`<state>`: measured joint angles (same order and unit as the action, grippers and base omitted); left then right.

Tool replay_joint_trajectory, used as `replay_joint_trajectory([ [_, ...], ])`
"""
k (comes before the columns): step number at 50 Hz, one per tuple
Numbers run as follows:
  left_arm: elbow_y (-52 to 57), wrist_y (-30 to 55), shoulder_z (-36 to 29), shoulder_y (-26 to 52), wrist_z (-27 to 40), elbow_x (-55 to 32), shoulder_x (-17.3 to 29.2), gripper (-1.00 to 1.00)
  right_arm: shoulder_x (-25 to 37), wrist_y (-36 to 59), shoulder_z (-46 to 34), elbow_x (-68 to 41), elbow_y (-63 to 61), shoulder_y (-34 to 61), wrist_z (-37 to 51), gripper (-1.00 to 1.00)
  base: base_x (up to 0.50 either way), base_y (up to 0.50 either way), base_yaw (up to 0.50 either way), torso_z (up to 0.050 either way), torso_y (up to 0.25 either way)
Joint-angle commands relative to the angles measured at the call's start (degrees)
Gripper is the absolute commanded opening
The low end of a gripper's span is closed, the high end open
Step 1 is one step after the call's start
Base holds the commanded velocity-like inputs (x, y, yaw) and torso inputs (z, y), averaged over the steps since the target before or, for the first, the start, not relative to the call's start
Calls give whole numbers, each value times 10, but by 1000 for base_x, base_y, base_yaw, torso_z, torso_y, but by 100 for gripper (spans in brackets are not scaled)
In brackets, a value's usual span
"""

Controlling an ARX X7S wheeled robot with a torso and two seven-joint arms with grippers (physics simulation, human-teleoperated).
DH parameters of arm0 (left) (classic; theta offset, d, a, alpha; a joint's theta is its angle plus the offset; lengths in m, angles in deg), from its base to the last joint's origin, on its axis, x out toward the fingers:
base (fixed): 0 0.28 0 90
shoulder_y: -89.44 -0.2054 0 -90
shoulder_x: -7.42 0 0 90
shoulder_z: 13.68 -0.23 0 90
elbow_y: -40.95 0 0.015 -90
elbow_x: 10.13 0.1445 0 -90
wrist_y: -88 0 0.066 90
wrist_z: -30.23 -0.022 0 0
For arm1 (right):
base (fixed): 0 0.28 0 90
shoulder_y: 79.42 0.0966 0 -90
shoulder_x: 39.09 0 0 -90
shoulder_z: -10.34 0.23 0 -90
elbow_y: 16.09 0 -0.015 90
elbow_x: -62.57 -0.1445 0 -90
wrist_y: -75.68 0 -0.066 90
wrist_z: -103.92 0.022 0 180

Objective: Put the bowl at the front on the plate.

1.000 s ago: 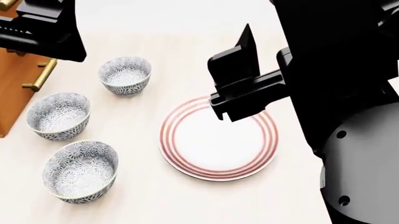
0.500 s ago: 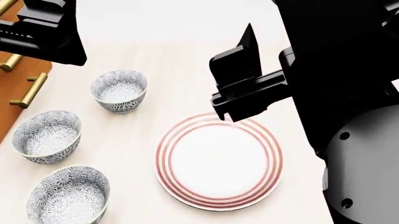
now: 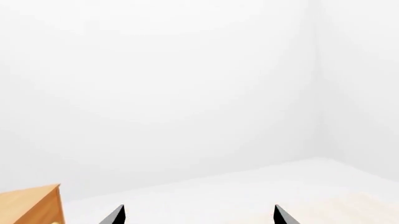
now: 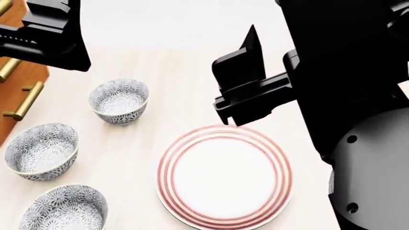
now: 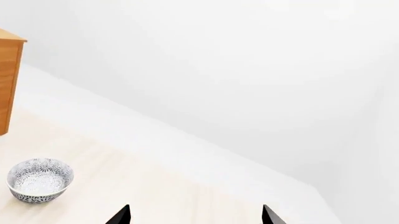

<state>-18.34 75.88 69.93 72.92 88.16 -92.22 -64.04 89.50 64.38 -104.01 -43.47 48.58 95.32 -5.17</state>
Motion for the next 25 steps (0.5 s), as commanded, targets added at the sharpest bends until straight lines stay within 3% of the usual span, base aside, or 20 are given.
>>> replay_joint_trajectory([
  [1,1,-9,-8,-3,-2,1,6,100,2,-7,-5,2,0,-1,-8,100,188,0,0,0,0],
  [20,-5,-18,-15,-1,9,-14,12,100,7,-11,-13,13,-12,3,-18,100,196,0,0,0,1],
  [25,-9,-20,-16,-2,14,-21,12,100,7,-14,-15,15,-13,4,-23,100,0,0,0,0,0],
])
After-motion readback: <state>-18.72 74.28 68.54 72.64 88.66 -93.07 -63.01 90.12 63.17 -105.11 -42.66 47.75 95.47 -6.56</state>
